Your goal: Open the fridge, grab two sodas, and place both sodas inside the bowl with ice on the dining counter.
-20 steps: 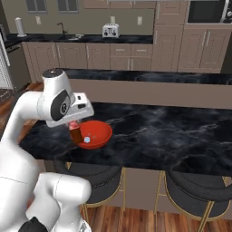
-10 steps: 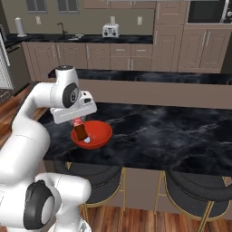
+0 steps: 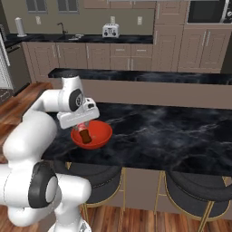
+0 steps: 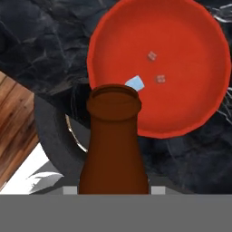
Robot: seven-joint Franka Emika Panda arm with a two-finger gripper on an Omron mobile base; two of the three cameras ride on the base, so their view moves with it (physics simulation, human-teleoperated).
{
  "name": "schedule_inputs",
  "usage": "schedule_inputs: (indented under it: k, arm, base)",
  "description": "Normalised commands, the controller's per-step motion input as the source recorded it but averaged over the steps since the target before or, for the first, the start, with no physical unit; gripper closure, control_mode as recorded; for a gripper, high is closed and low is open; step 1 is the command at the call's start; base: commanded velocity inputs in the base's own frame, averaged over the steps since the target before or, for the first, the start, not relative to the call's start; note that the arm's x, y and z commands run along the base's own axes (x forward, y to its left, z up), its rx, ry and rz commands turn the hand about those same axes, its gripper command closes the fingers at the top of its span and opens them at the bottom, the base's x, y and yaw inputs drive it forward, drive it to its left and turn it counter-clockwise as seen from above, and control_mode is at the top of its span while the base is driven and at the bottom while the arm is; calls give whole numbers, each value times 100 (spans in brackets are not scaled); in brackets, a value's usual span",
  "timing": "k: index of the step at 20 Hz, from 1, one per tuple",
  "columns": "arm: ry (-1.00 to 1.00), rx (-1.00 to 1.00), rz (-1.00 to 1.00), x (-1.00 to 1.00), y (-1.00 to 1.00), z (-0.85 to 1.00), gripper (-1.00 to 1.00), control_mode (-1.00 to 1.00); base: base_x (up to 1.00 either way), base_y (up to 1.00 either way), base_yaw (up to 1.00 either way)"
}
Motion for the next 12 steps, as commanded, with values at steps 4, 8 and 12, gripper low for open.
schedule_inputs:
  k: [4, 8, 12]
  arm:
    - [13, -3, 2, 36, 4, -15, 100, -100]
    - [14, -6, 2, 38, 9, -15, 100, -100]
    - [11, -4, 3, 37, 7, -22, 100, -100]
  base:
    - [0, 0, 0]
    - [0, 0, 0]
    - [0, 0, 0]
